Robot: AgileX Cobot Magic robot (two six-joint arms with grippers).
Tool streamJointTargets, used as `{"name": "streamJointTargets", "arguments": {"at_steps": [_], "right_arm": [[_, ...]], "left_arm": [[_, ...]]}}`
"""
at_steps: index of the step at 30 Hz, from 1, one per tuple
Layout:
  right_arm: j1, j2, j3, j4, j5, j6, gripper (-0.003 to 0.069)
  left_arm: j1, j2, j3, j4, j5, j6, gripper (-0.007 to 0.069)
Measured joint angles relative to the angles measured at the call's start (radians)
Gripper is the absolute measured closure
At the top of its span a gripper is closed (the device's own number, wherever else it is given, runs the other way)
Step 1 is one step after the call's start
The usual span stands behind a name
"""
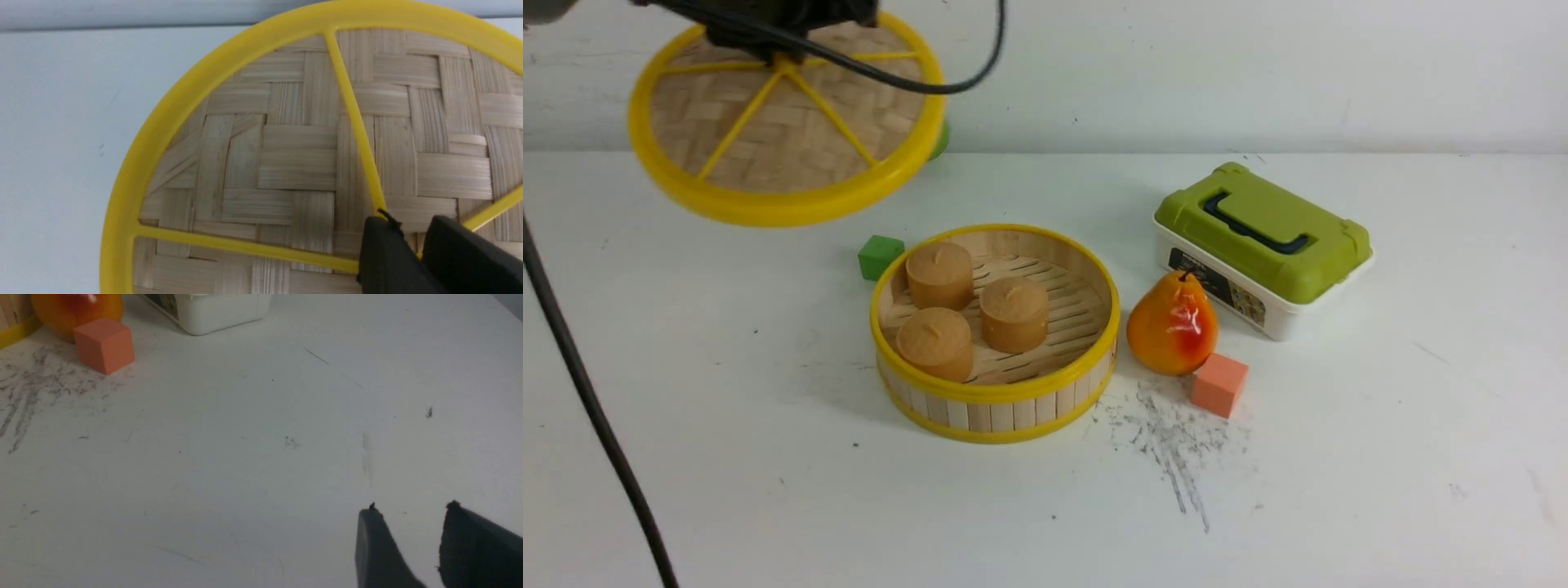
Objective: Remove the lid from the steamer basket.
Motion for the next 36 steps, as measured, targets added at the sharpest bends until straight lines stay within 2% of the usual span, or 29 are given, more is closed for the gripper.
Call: {"name": "streamJointTargets", "arguments": {"at_steps": [4,11,15,20,25,27,30,31,35,36], "right_arm": [[0.0,0.0,0.0,0.0,0.0,0.0,0.0419],[0.0,0.0,0.0,0.0,0.0,0.0,0.0419],[0.0,0.0,0.0,0.0,0.0,0.0,0.0419],[0.0,0.0,0.0,0.0,0.0,0.0,0.0419],[0.0,0.0,0.0,0.0,0.0,0.0,0.0419],[0.0,0.0,0.0,0.0,0.0,0.0,0.0419],[0.0,0.0,0.0,0.0,0.0,0.0,0.0419],[0.0,0.0,0.0,0.0,0.0,0.0,0.0419],[0.0,0.0,0.0,0.0,0.0,0.0,0.0419],[0.0,0.0,0.0,0.0,0.0,0.0,0.0419]], "left_arm": [[0.099,0.0,0.148,-0.018,-0.062,-0.01,0.0517],[0.175,0.015,0.492,-0.039,-0.301,-0.098,0.0517],[0.176,0.039,0.58,-0.054,-0.367,-0.133,0.0517],[0.176,0.07,0.585,-0.095,-0.392,-0.14,0.0517],[0.176,0.08,0.586,-0.108,-0.395,-0.143,0.0444],[0.176,0.07,0.586,-0.108,-0.4,-0.143,0.0374],[0.176,0.028,0.586,-0.113,-0.404,-0.143,0.0343],[0.176,0.018,0.586,-0.114,-0.405,-0.143,0.0345],[0.176,-0.134,0.586,-0.139,-0.416,-0.109,0.0436],[0.176,-0.225,0.586,-0.164,-0.429,-0.074,0.0504]]}}
